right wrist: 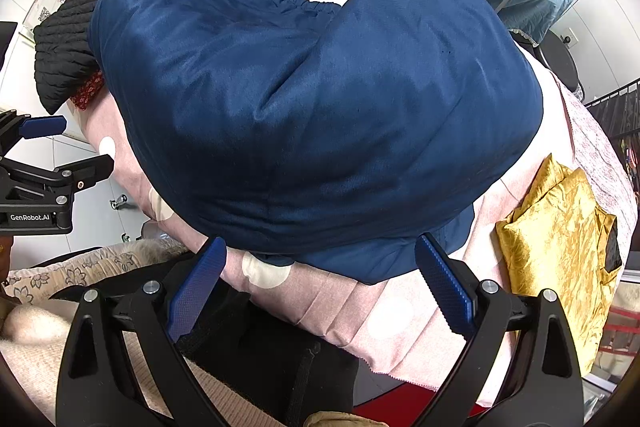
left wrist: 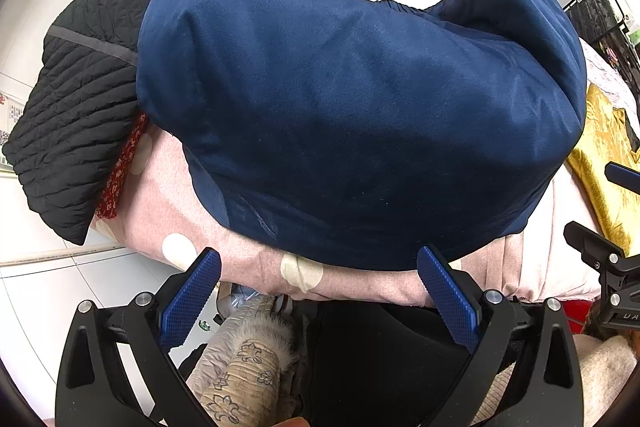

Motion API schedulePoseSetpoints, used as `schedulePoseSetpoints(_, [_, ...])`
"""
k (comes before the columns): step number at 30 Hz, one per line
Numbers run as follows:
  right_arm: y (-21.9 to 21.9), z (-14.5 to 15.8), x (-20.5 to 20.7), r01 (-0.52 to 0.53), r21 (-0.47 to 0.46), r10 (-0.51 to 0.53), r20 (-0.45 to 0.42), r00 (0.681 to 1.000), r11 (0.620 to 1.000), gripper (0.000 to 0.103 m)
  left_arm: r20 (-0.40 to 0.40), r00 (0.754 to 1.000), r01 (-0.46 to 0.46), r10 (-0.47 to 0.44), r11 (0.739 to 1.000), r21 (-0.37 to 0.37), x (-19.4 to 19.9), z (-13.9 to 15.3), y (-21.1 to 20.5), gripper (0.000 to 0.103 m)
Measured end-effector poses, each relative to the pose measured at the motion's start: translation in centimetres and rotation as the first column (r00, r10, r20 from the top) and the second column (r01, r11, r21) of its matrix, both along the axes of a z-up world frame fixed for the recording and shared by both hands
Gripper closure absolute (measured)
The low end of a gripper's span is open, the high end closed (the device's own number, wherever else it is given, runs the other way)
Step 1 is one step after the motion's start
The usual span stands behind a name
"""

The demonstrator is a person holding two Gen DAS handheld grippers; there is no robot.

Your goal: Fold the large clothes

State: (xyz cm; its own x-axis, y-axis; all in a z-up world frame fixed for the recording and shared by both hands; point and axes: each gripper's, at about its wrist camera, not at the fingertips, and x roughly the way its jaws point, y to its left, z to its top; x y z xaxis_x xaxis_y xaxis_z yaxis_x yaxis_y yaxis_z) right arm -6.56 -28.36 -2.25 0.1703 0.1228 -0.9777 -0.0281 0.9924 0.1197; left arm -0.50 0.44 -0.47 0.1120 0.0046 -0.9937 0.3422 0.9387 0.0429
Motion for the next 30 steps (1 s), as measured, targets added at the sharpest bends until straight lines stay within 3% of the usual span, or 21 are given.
schedulePoseSetpoints(30, [0.15, -0.22, 0.18, -0.003, -0.004, 0.002, -0.014, 1.0, 1.0, 0.009, -0.01, 1.0, -0.002, 0.002, 1.0, 0.007, -0.13, -0.41, 0.14, 0.007])
